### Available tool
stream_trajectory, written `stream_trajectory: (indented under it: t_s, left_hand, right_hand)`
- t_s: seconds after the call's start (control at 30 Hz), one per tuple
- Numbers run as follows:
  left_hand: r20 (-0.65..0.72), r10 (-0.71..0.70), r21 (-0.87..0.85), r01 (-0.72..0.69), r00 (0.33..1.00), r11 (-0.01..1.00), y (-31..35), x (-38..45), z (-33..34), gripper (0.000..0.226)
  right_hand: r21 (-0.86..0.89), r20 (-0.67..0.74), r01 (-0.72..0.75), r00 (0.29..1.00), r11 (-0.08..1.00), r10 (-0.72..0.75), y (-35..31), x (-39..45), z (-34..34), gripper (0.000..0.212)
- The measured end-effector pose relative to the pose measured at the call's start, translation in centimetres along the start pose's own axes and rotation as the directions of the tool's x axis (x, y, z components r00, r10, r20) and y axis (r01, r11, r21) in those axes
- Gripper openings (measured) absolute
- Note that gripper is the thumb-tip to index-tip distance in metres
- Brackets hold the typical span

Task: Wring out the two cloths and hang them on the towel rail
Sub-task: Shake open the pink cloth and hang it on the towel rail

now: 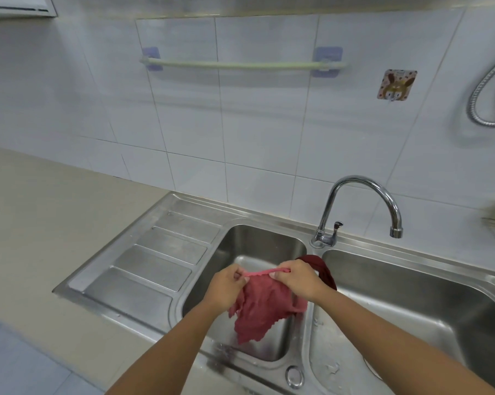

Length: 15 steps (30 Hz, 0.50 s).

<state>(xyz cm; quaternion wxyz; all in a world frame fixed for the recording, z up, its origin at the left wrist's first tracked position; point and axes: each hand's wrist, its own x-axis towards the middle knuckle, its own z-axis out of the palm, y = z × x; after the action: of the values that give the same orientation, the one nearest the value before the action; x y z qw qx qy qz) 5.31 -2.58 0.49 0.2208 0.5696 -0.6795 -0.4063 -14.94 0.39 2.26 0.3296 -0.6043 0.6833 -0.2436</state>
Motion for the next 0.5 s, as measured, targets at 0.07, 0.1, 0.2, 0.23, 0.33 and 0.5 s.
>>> stream_trajectory:
  t_s: [0.07,0.1,0.2,0.23,0.33,0.5]
  left_hand:
    - [-0.008,0.004,0.007,-0.004,1.0,1.0,0.0,-0.1,0.1,0.012]
    - [-0.013,0.004,0.003,-0.004,1.0,1.0,0.0,-0.2,0.2,0.013]
    - [-0.026,-0.007,0.001,0.007,1.0,1.0,-0.2,-0.2,0.1,0.016]
    - [-0.034,-0.009,0.005,0.009,0.999,1.0,-0.2,-0.2,0.1,0.014]
    - [-0.084,-0.019,-0.022,0.017,0.996,1.0,-0.2,-0.1,-0.2,0.01]
    - [-0.069,-0.027,-0.076,0.022,0.997,0.997,0.5,-0.2,-0.9,0.007]
  right_hand:
    - [0.022,-0.008,0.017,1.0,1.0,-0.017,-0.2,0.0,-0.1,0.012]
    - [0.033,-0.015,0.028,1.0,0.999,-0.027,-0.3,0.1,-0.1,0.009]
    - [0.095,-0.036,0.01,0.999,0.995,-0.007,-0.7,0.4,-0.1,0.002]
    - [0.123,-0.036,0.001,0.999,0.992,0.003,-0.8,0.5,0.0,0.006]
    - [0.185,0.004,-0.021,1.0,0.983,0.02,-0.8,0.4,0.2,0.014]
    - [0.175,0.078,-0.053,0.996,0.983,0.04,0.0,0.2,0.8,0.01]
